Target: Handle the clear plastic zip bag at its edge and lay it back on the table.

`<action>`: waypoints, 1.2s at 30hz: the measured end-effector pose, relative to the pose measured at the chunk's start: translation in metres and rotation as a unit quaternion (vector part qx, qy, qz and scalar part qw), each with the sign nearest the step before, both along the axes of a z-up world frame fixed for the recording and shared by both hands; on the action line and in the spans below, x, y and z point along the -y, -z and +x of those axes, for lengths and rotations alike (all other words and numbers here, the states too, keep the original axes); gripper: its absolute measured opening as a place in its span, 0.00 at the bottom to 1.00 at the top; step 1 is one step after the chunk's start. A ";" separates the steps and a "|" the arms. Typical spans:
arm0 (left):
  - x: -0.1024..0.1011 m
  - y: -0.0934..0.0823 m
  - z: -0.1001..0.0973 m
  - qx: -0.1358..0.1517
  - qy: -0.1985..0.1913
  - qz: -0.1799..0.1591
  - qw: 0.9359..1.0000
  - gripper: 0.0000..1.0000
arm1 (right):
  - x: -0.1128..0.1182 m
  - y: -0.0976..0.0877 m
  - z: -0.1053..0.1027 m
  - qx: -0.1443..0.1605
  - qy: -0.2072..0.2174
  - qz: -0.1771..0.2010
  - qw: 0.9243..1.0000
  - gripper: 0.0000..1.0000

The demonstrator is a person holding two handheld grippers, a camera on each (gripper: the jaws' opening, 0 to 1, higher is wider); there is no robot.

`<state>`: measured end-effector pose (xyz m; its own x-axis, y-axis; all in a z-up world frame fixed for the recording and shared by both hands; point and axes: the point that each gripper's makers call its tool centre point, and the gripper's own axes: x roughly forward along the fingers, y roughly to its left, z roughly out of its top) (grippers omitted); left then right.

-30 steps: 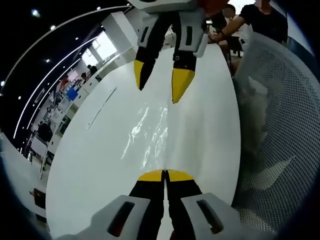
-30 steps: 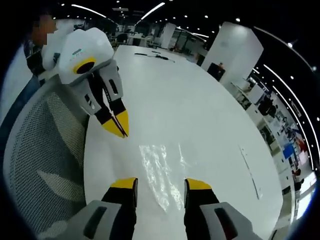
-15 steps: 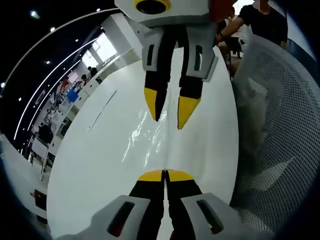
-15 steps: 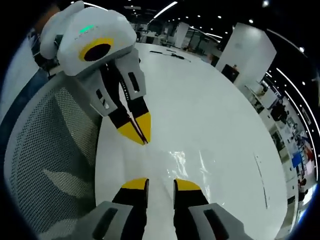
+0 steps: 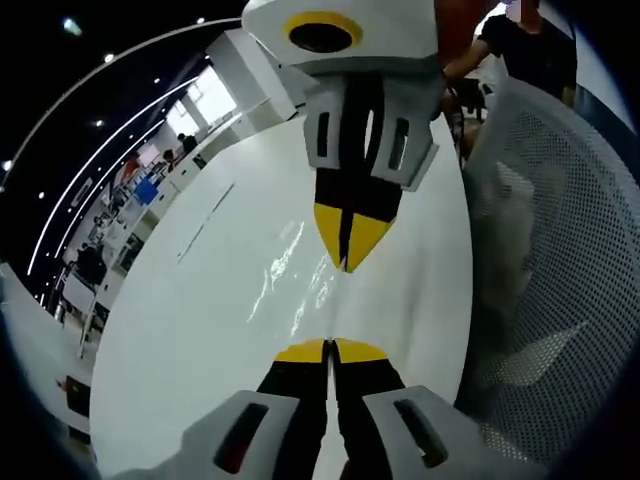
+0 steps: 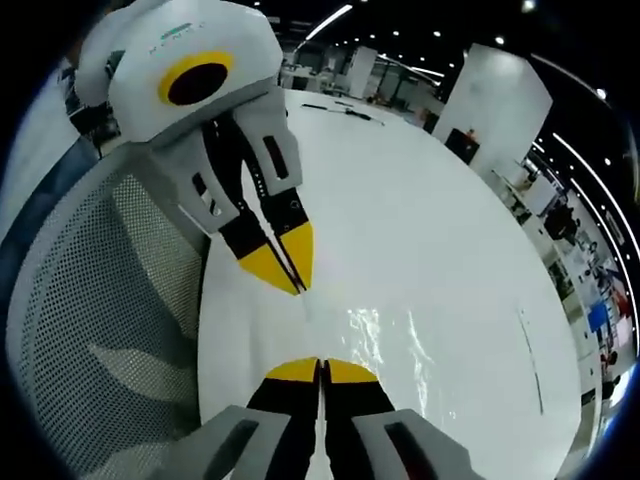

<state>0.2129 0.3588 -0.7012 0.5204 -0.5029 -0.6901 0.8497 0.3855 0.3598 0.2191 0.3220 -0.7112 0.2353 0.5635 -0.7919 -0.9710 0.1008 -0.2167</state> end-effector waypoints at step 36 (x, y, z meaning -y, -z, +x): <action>-0.001 0.006 -0.006 -0.010 0.005 0.009 1.000 0.00 | 0.004 0.004 -0.006 -0.014 0.028 0.008 0.999 0.04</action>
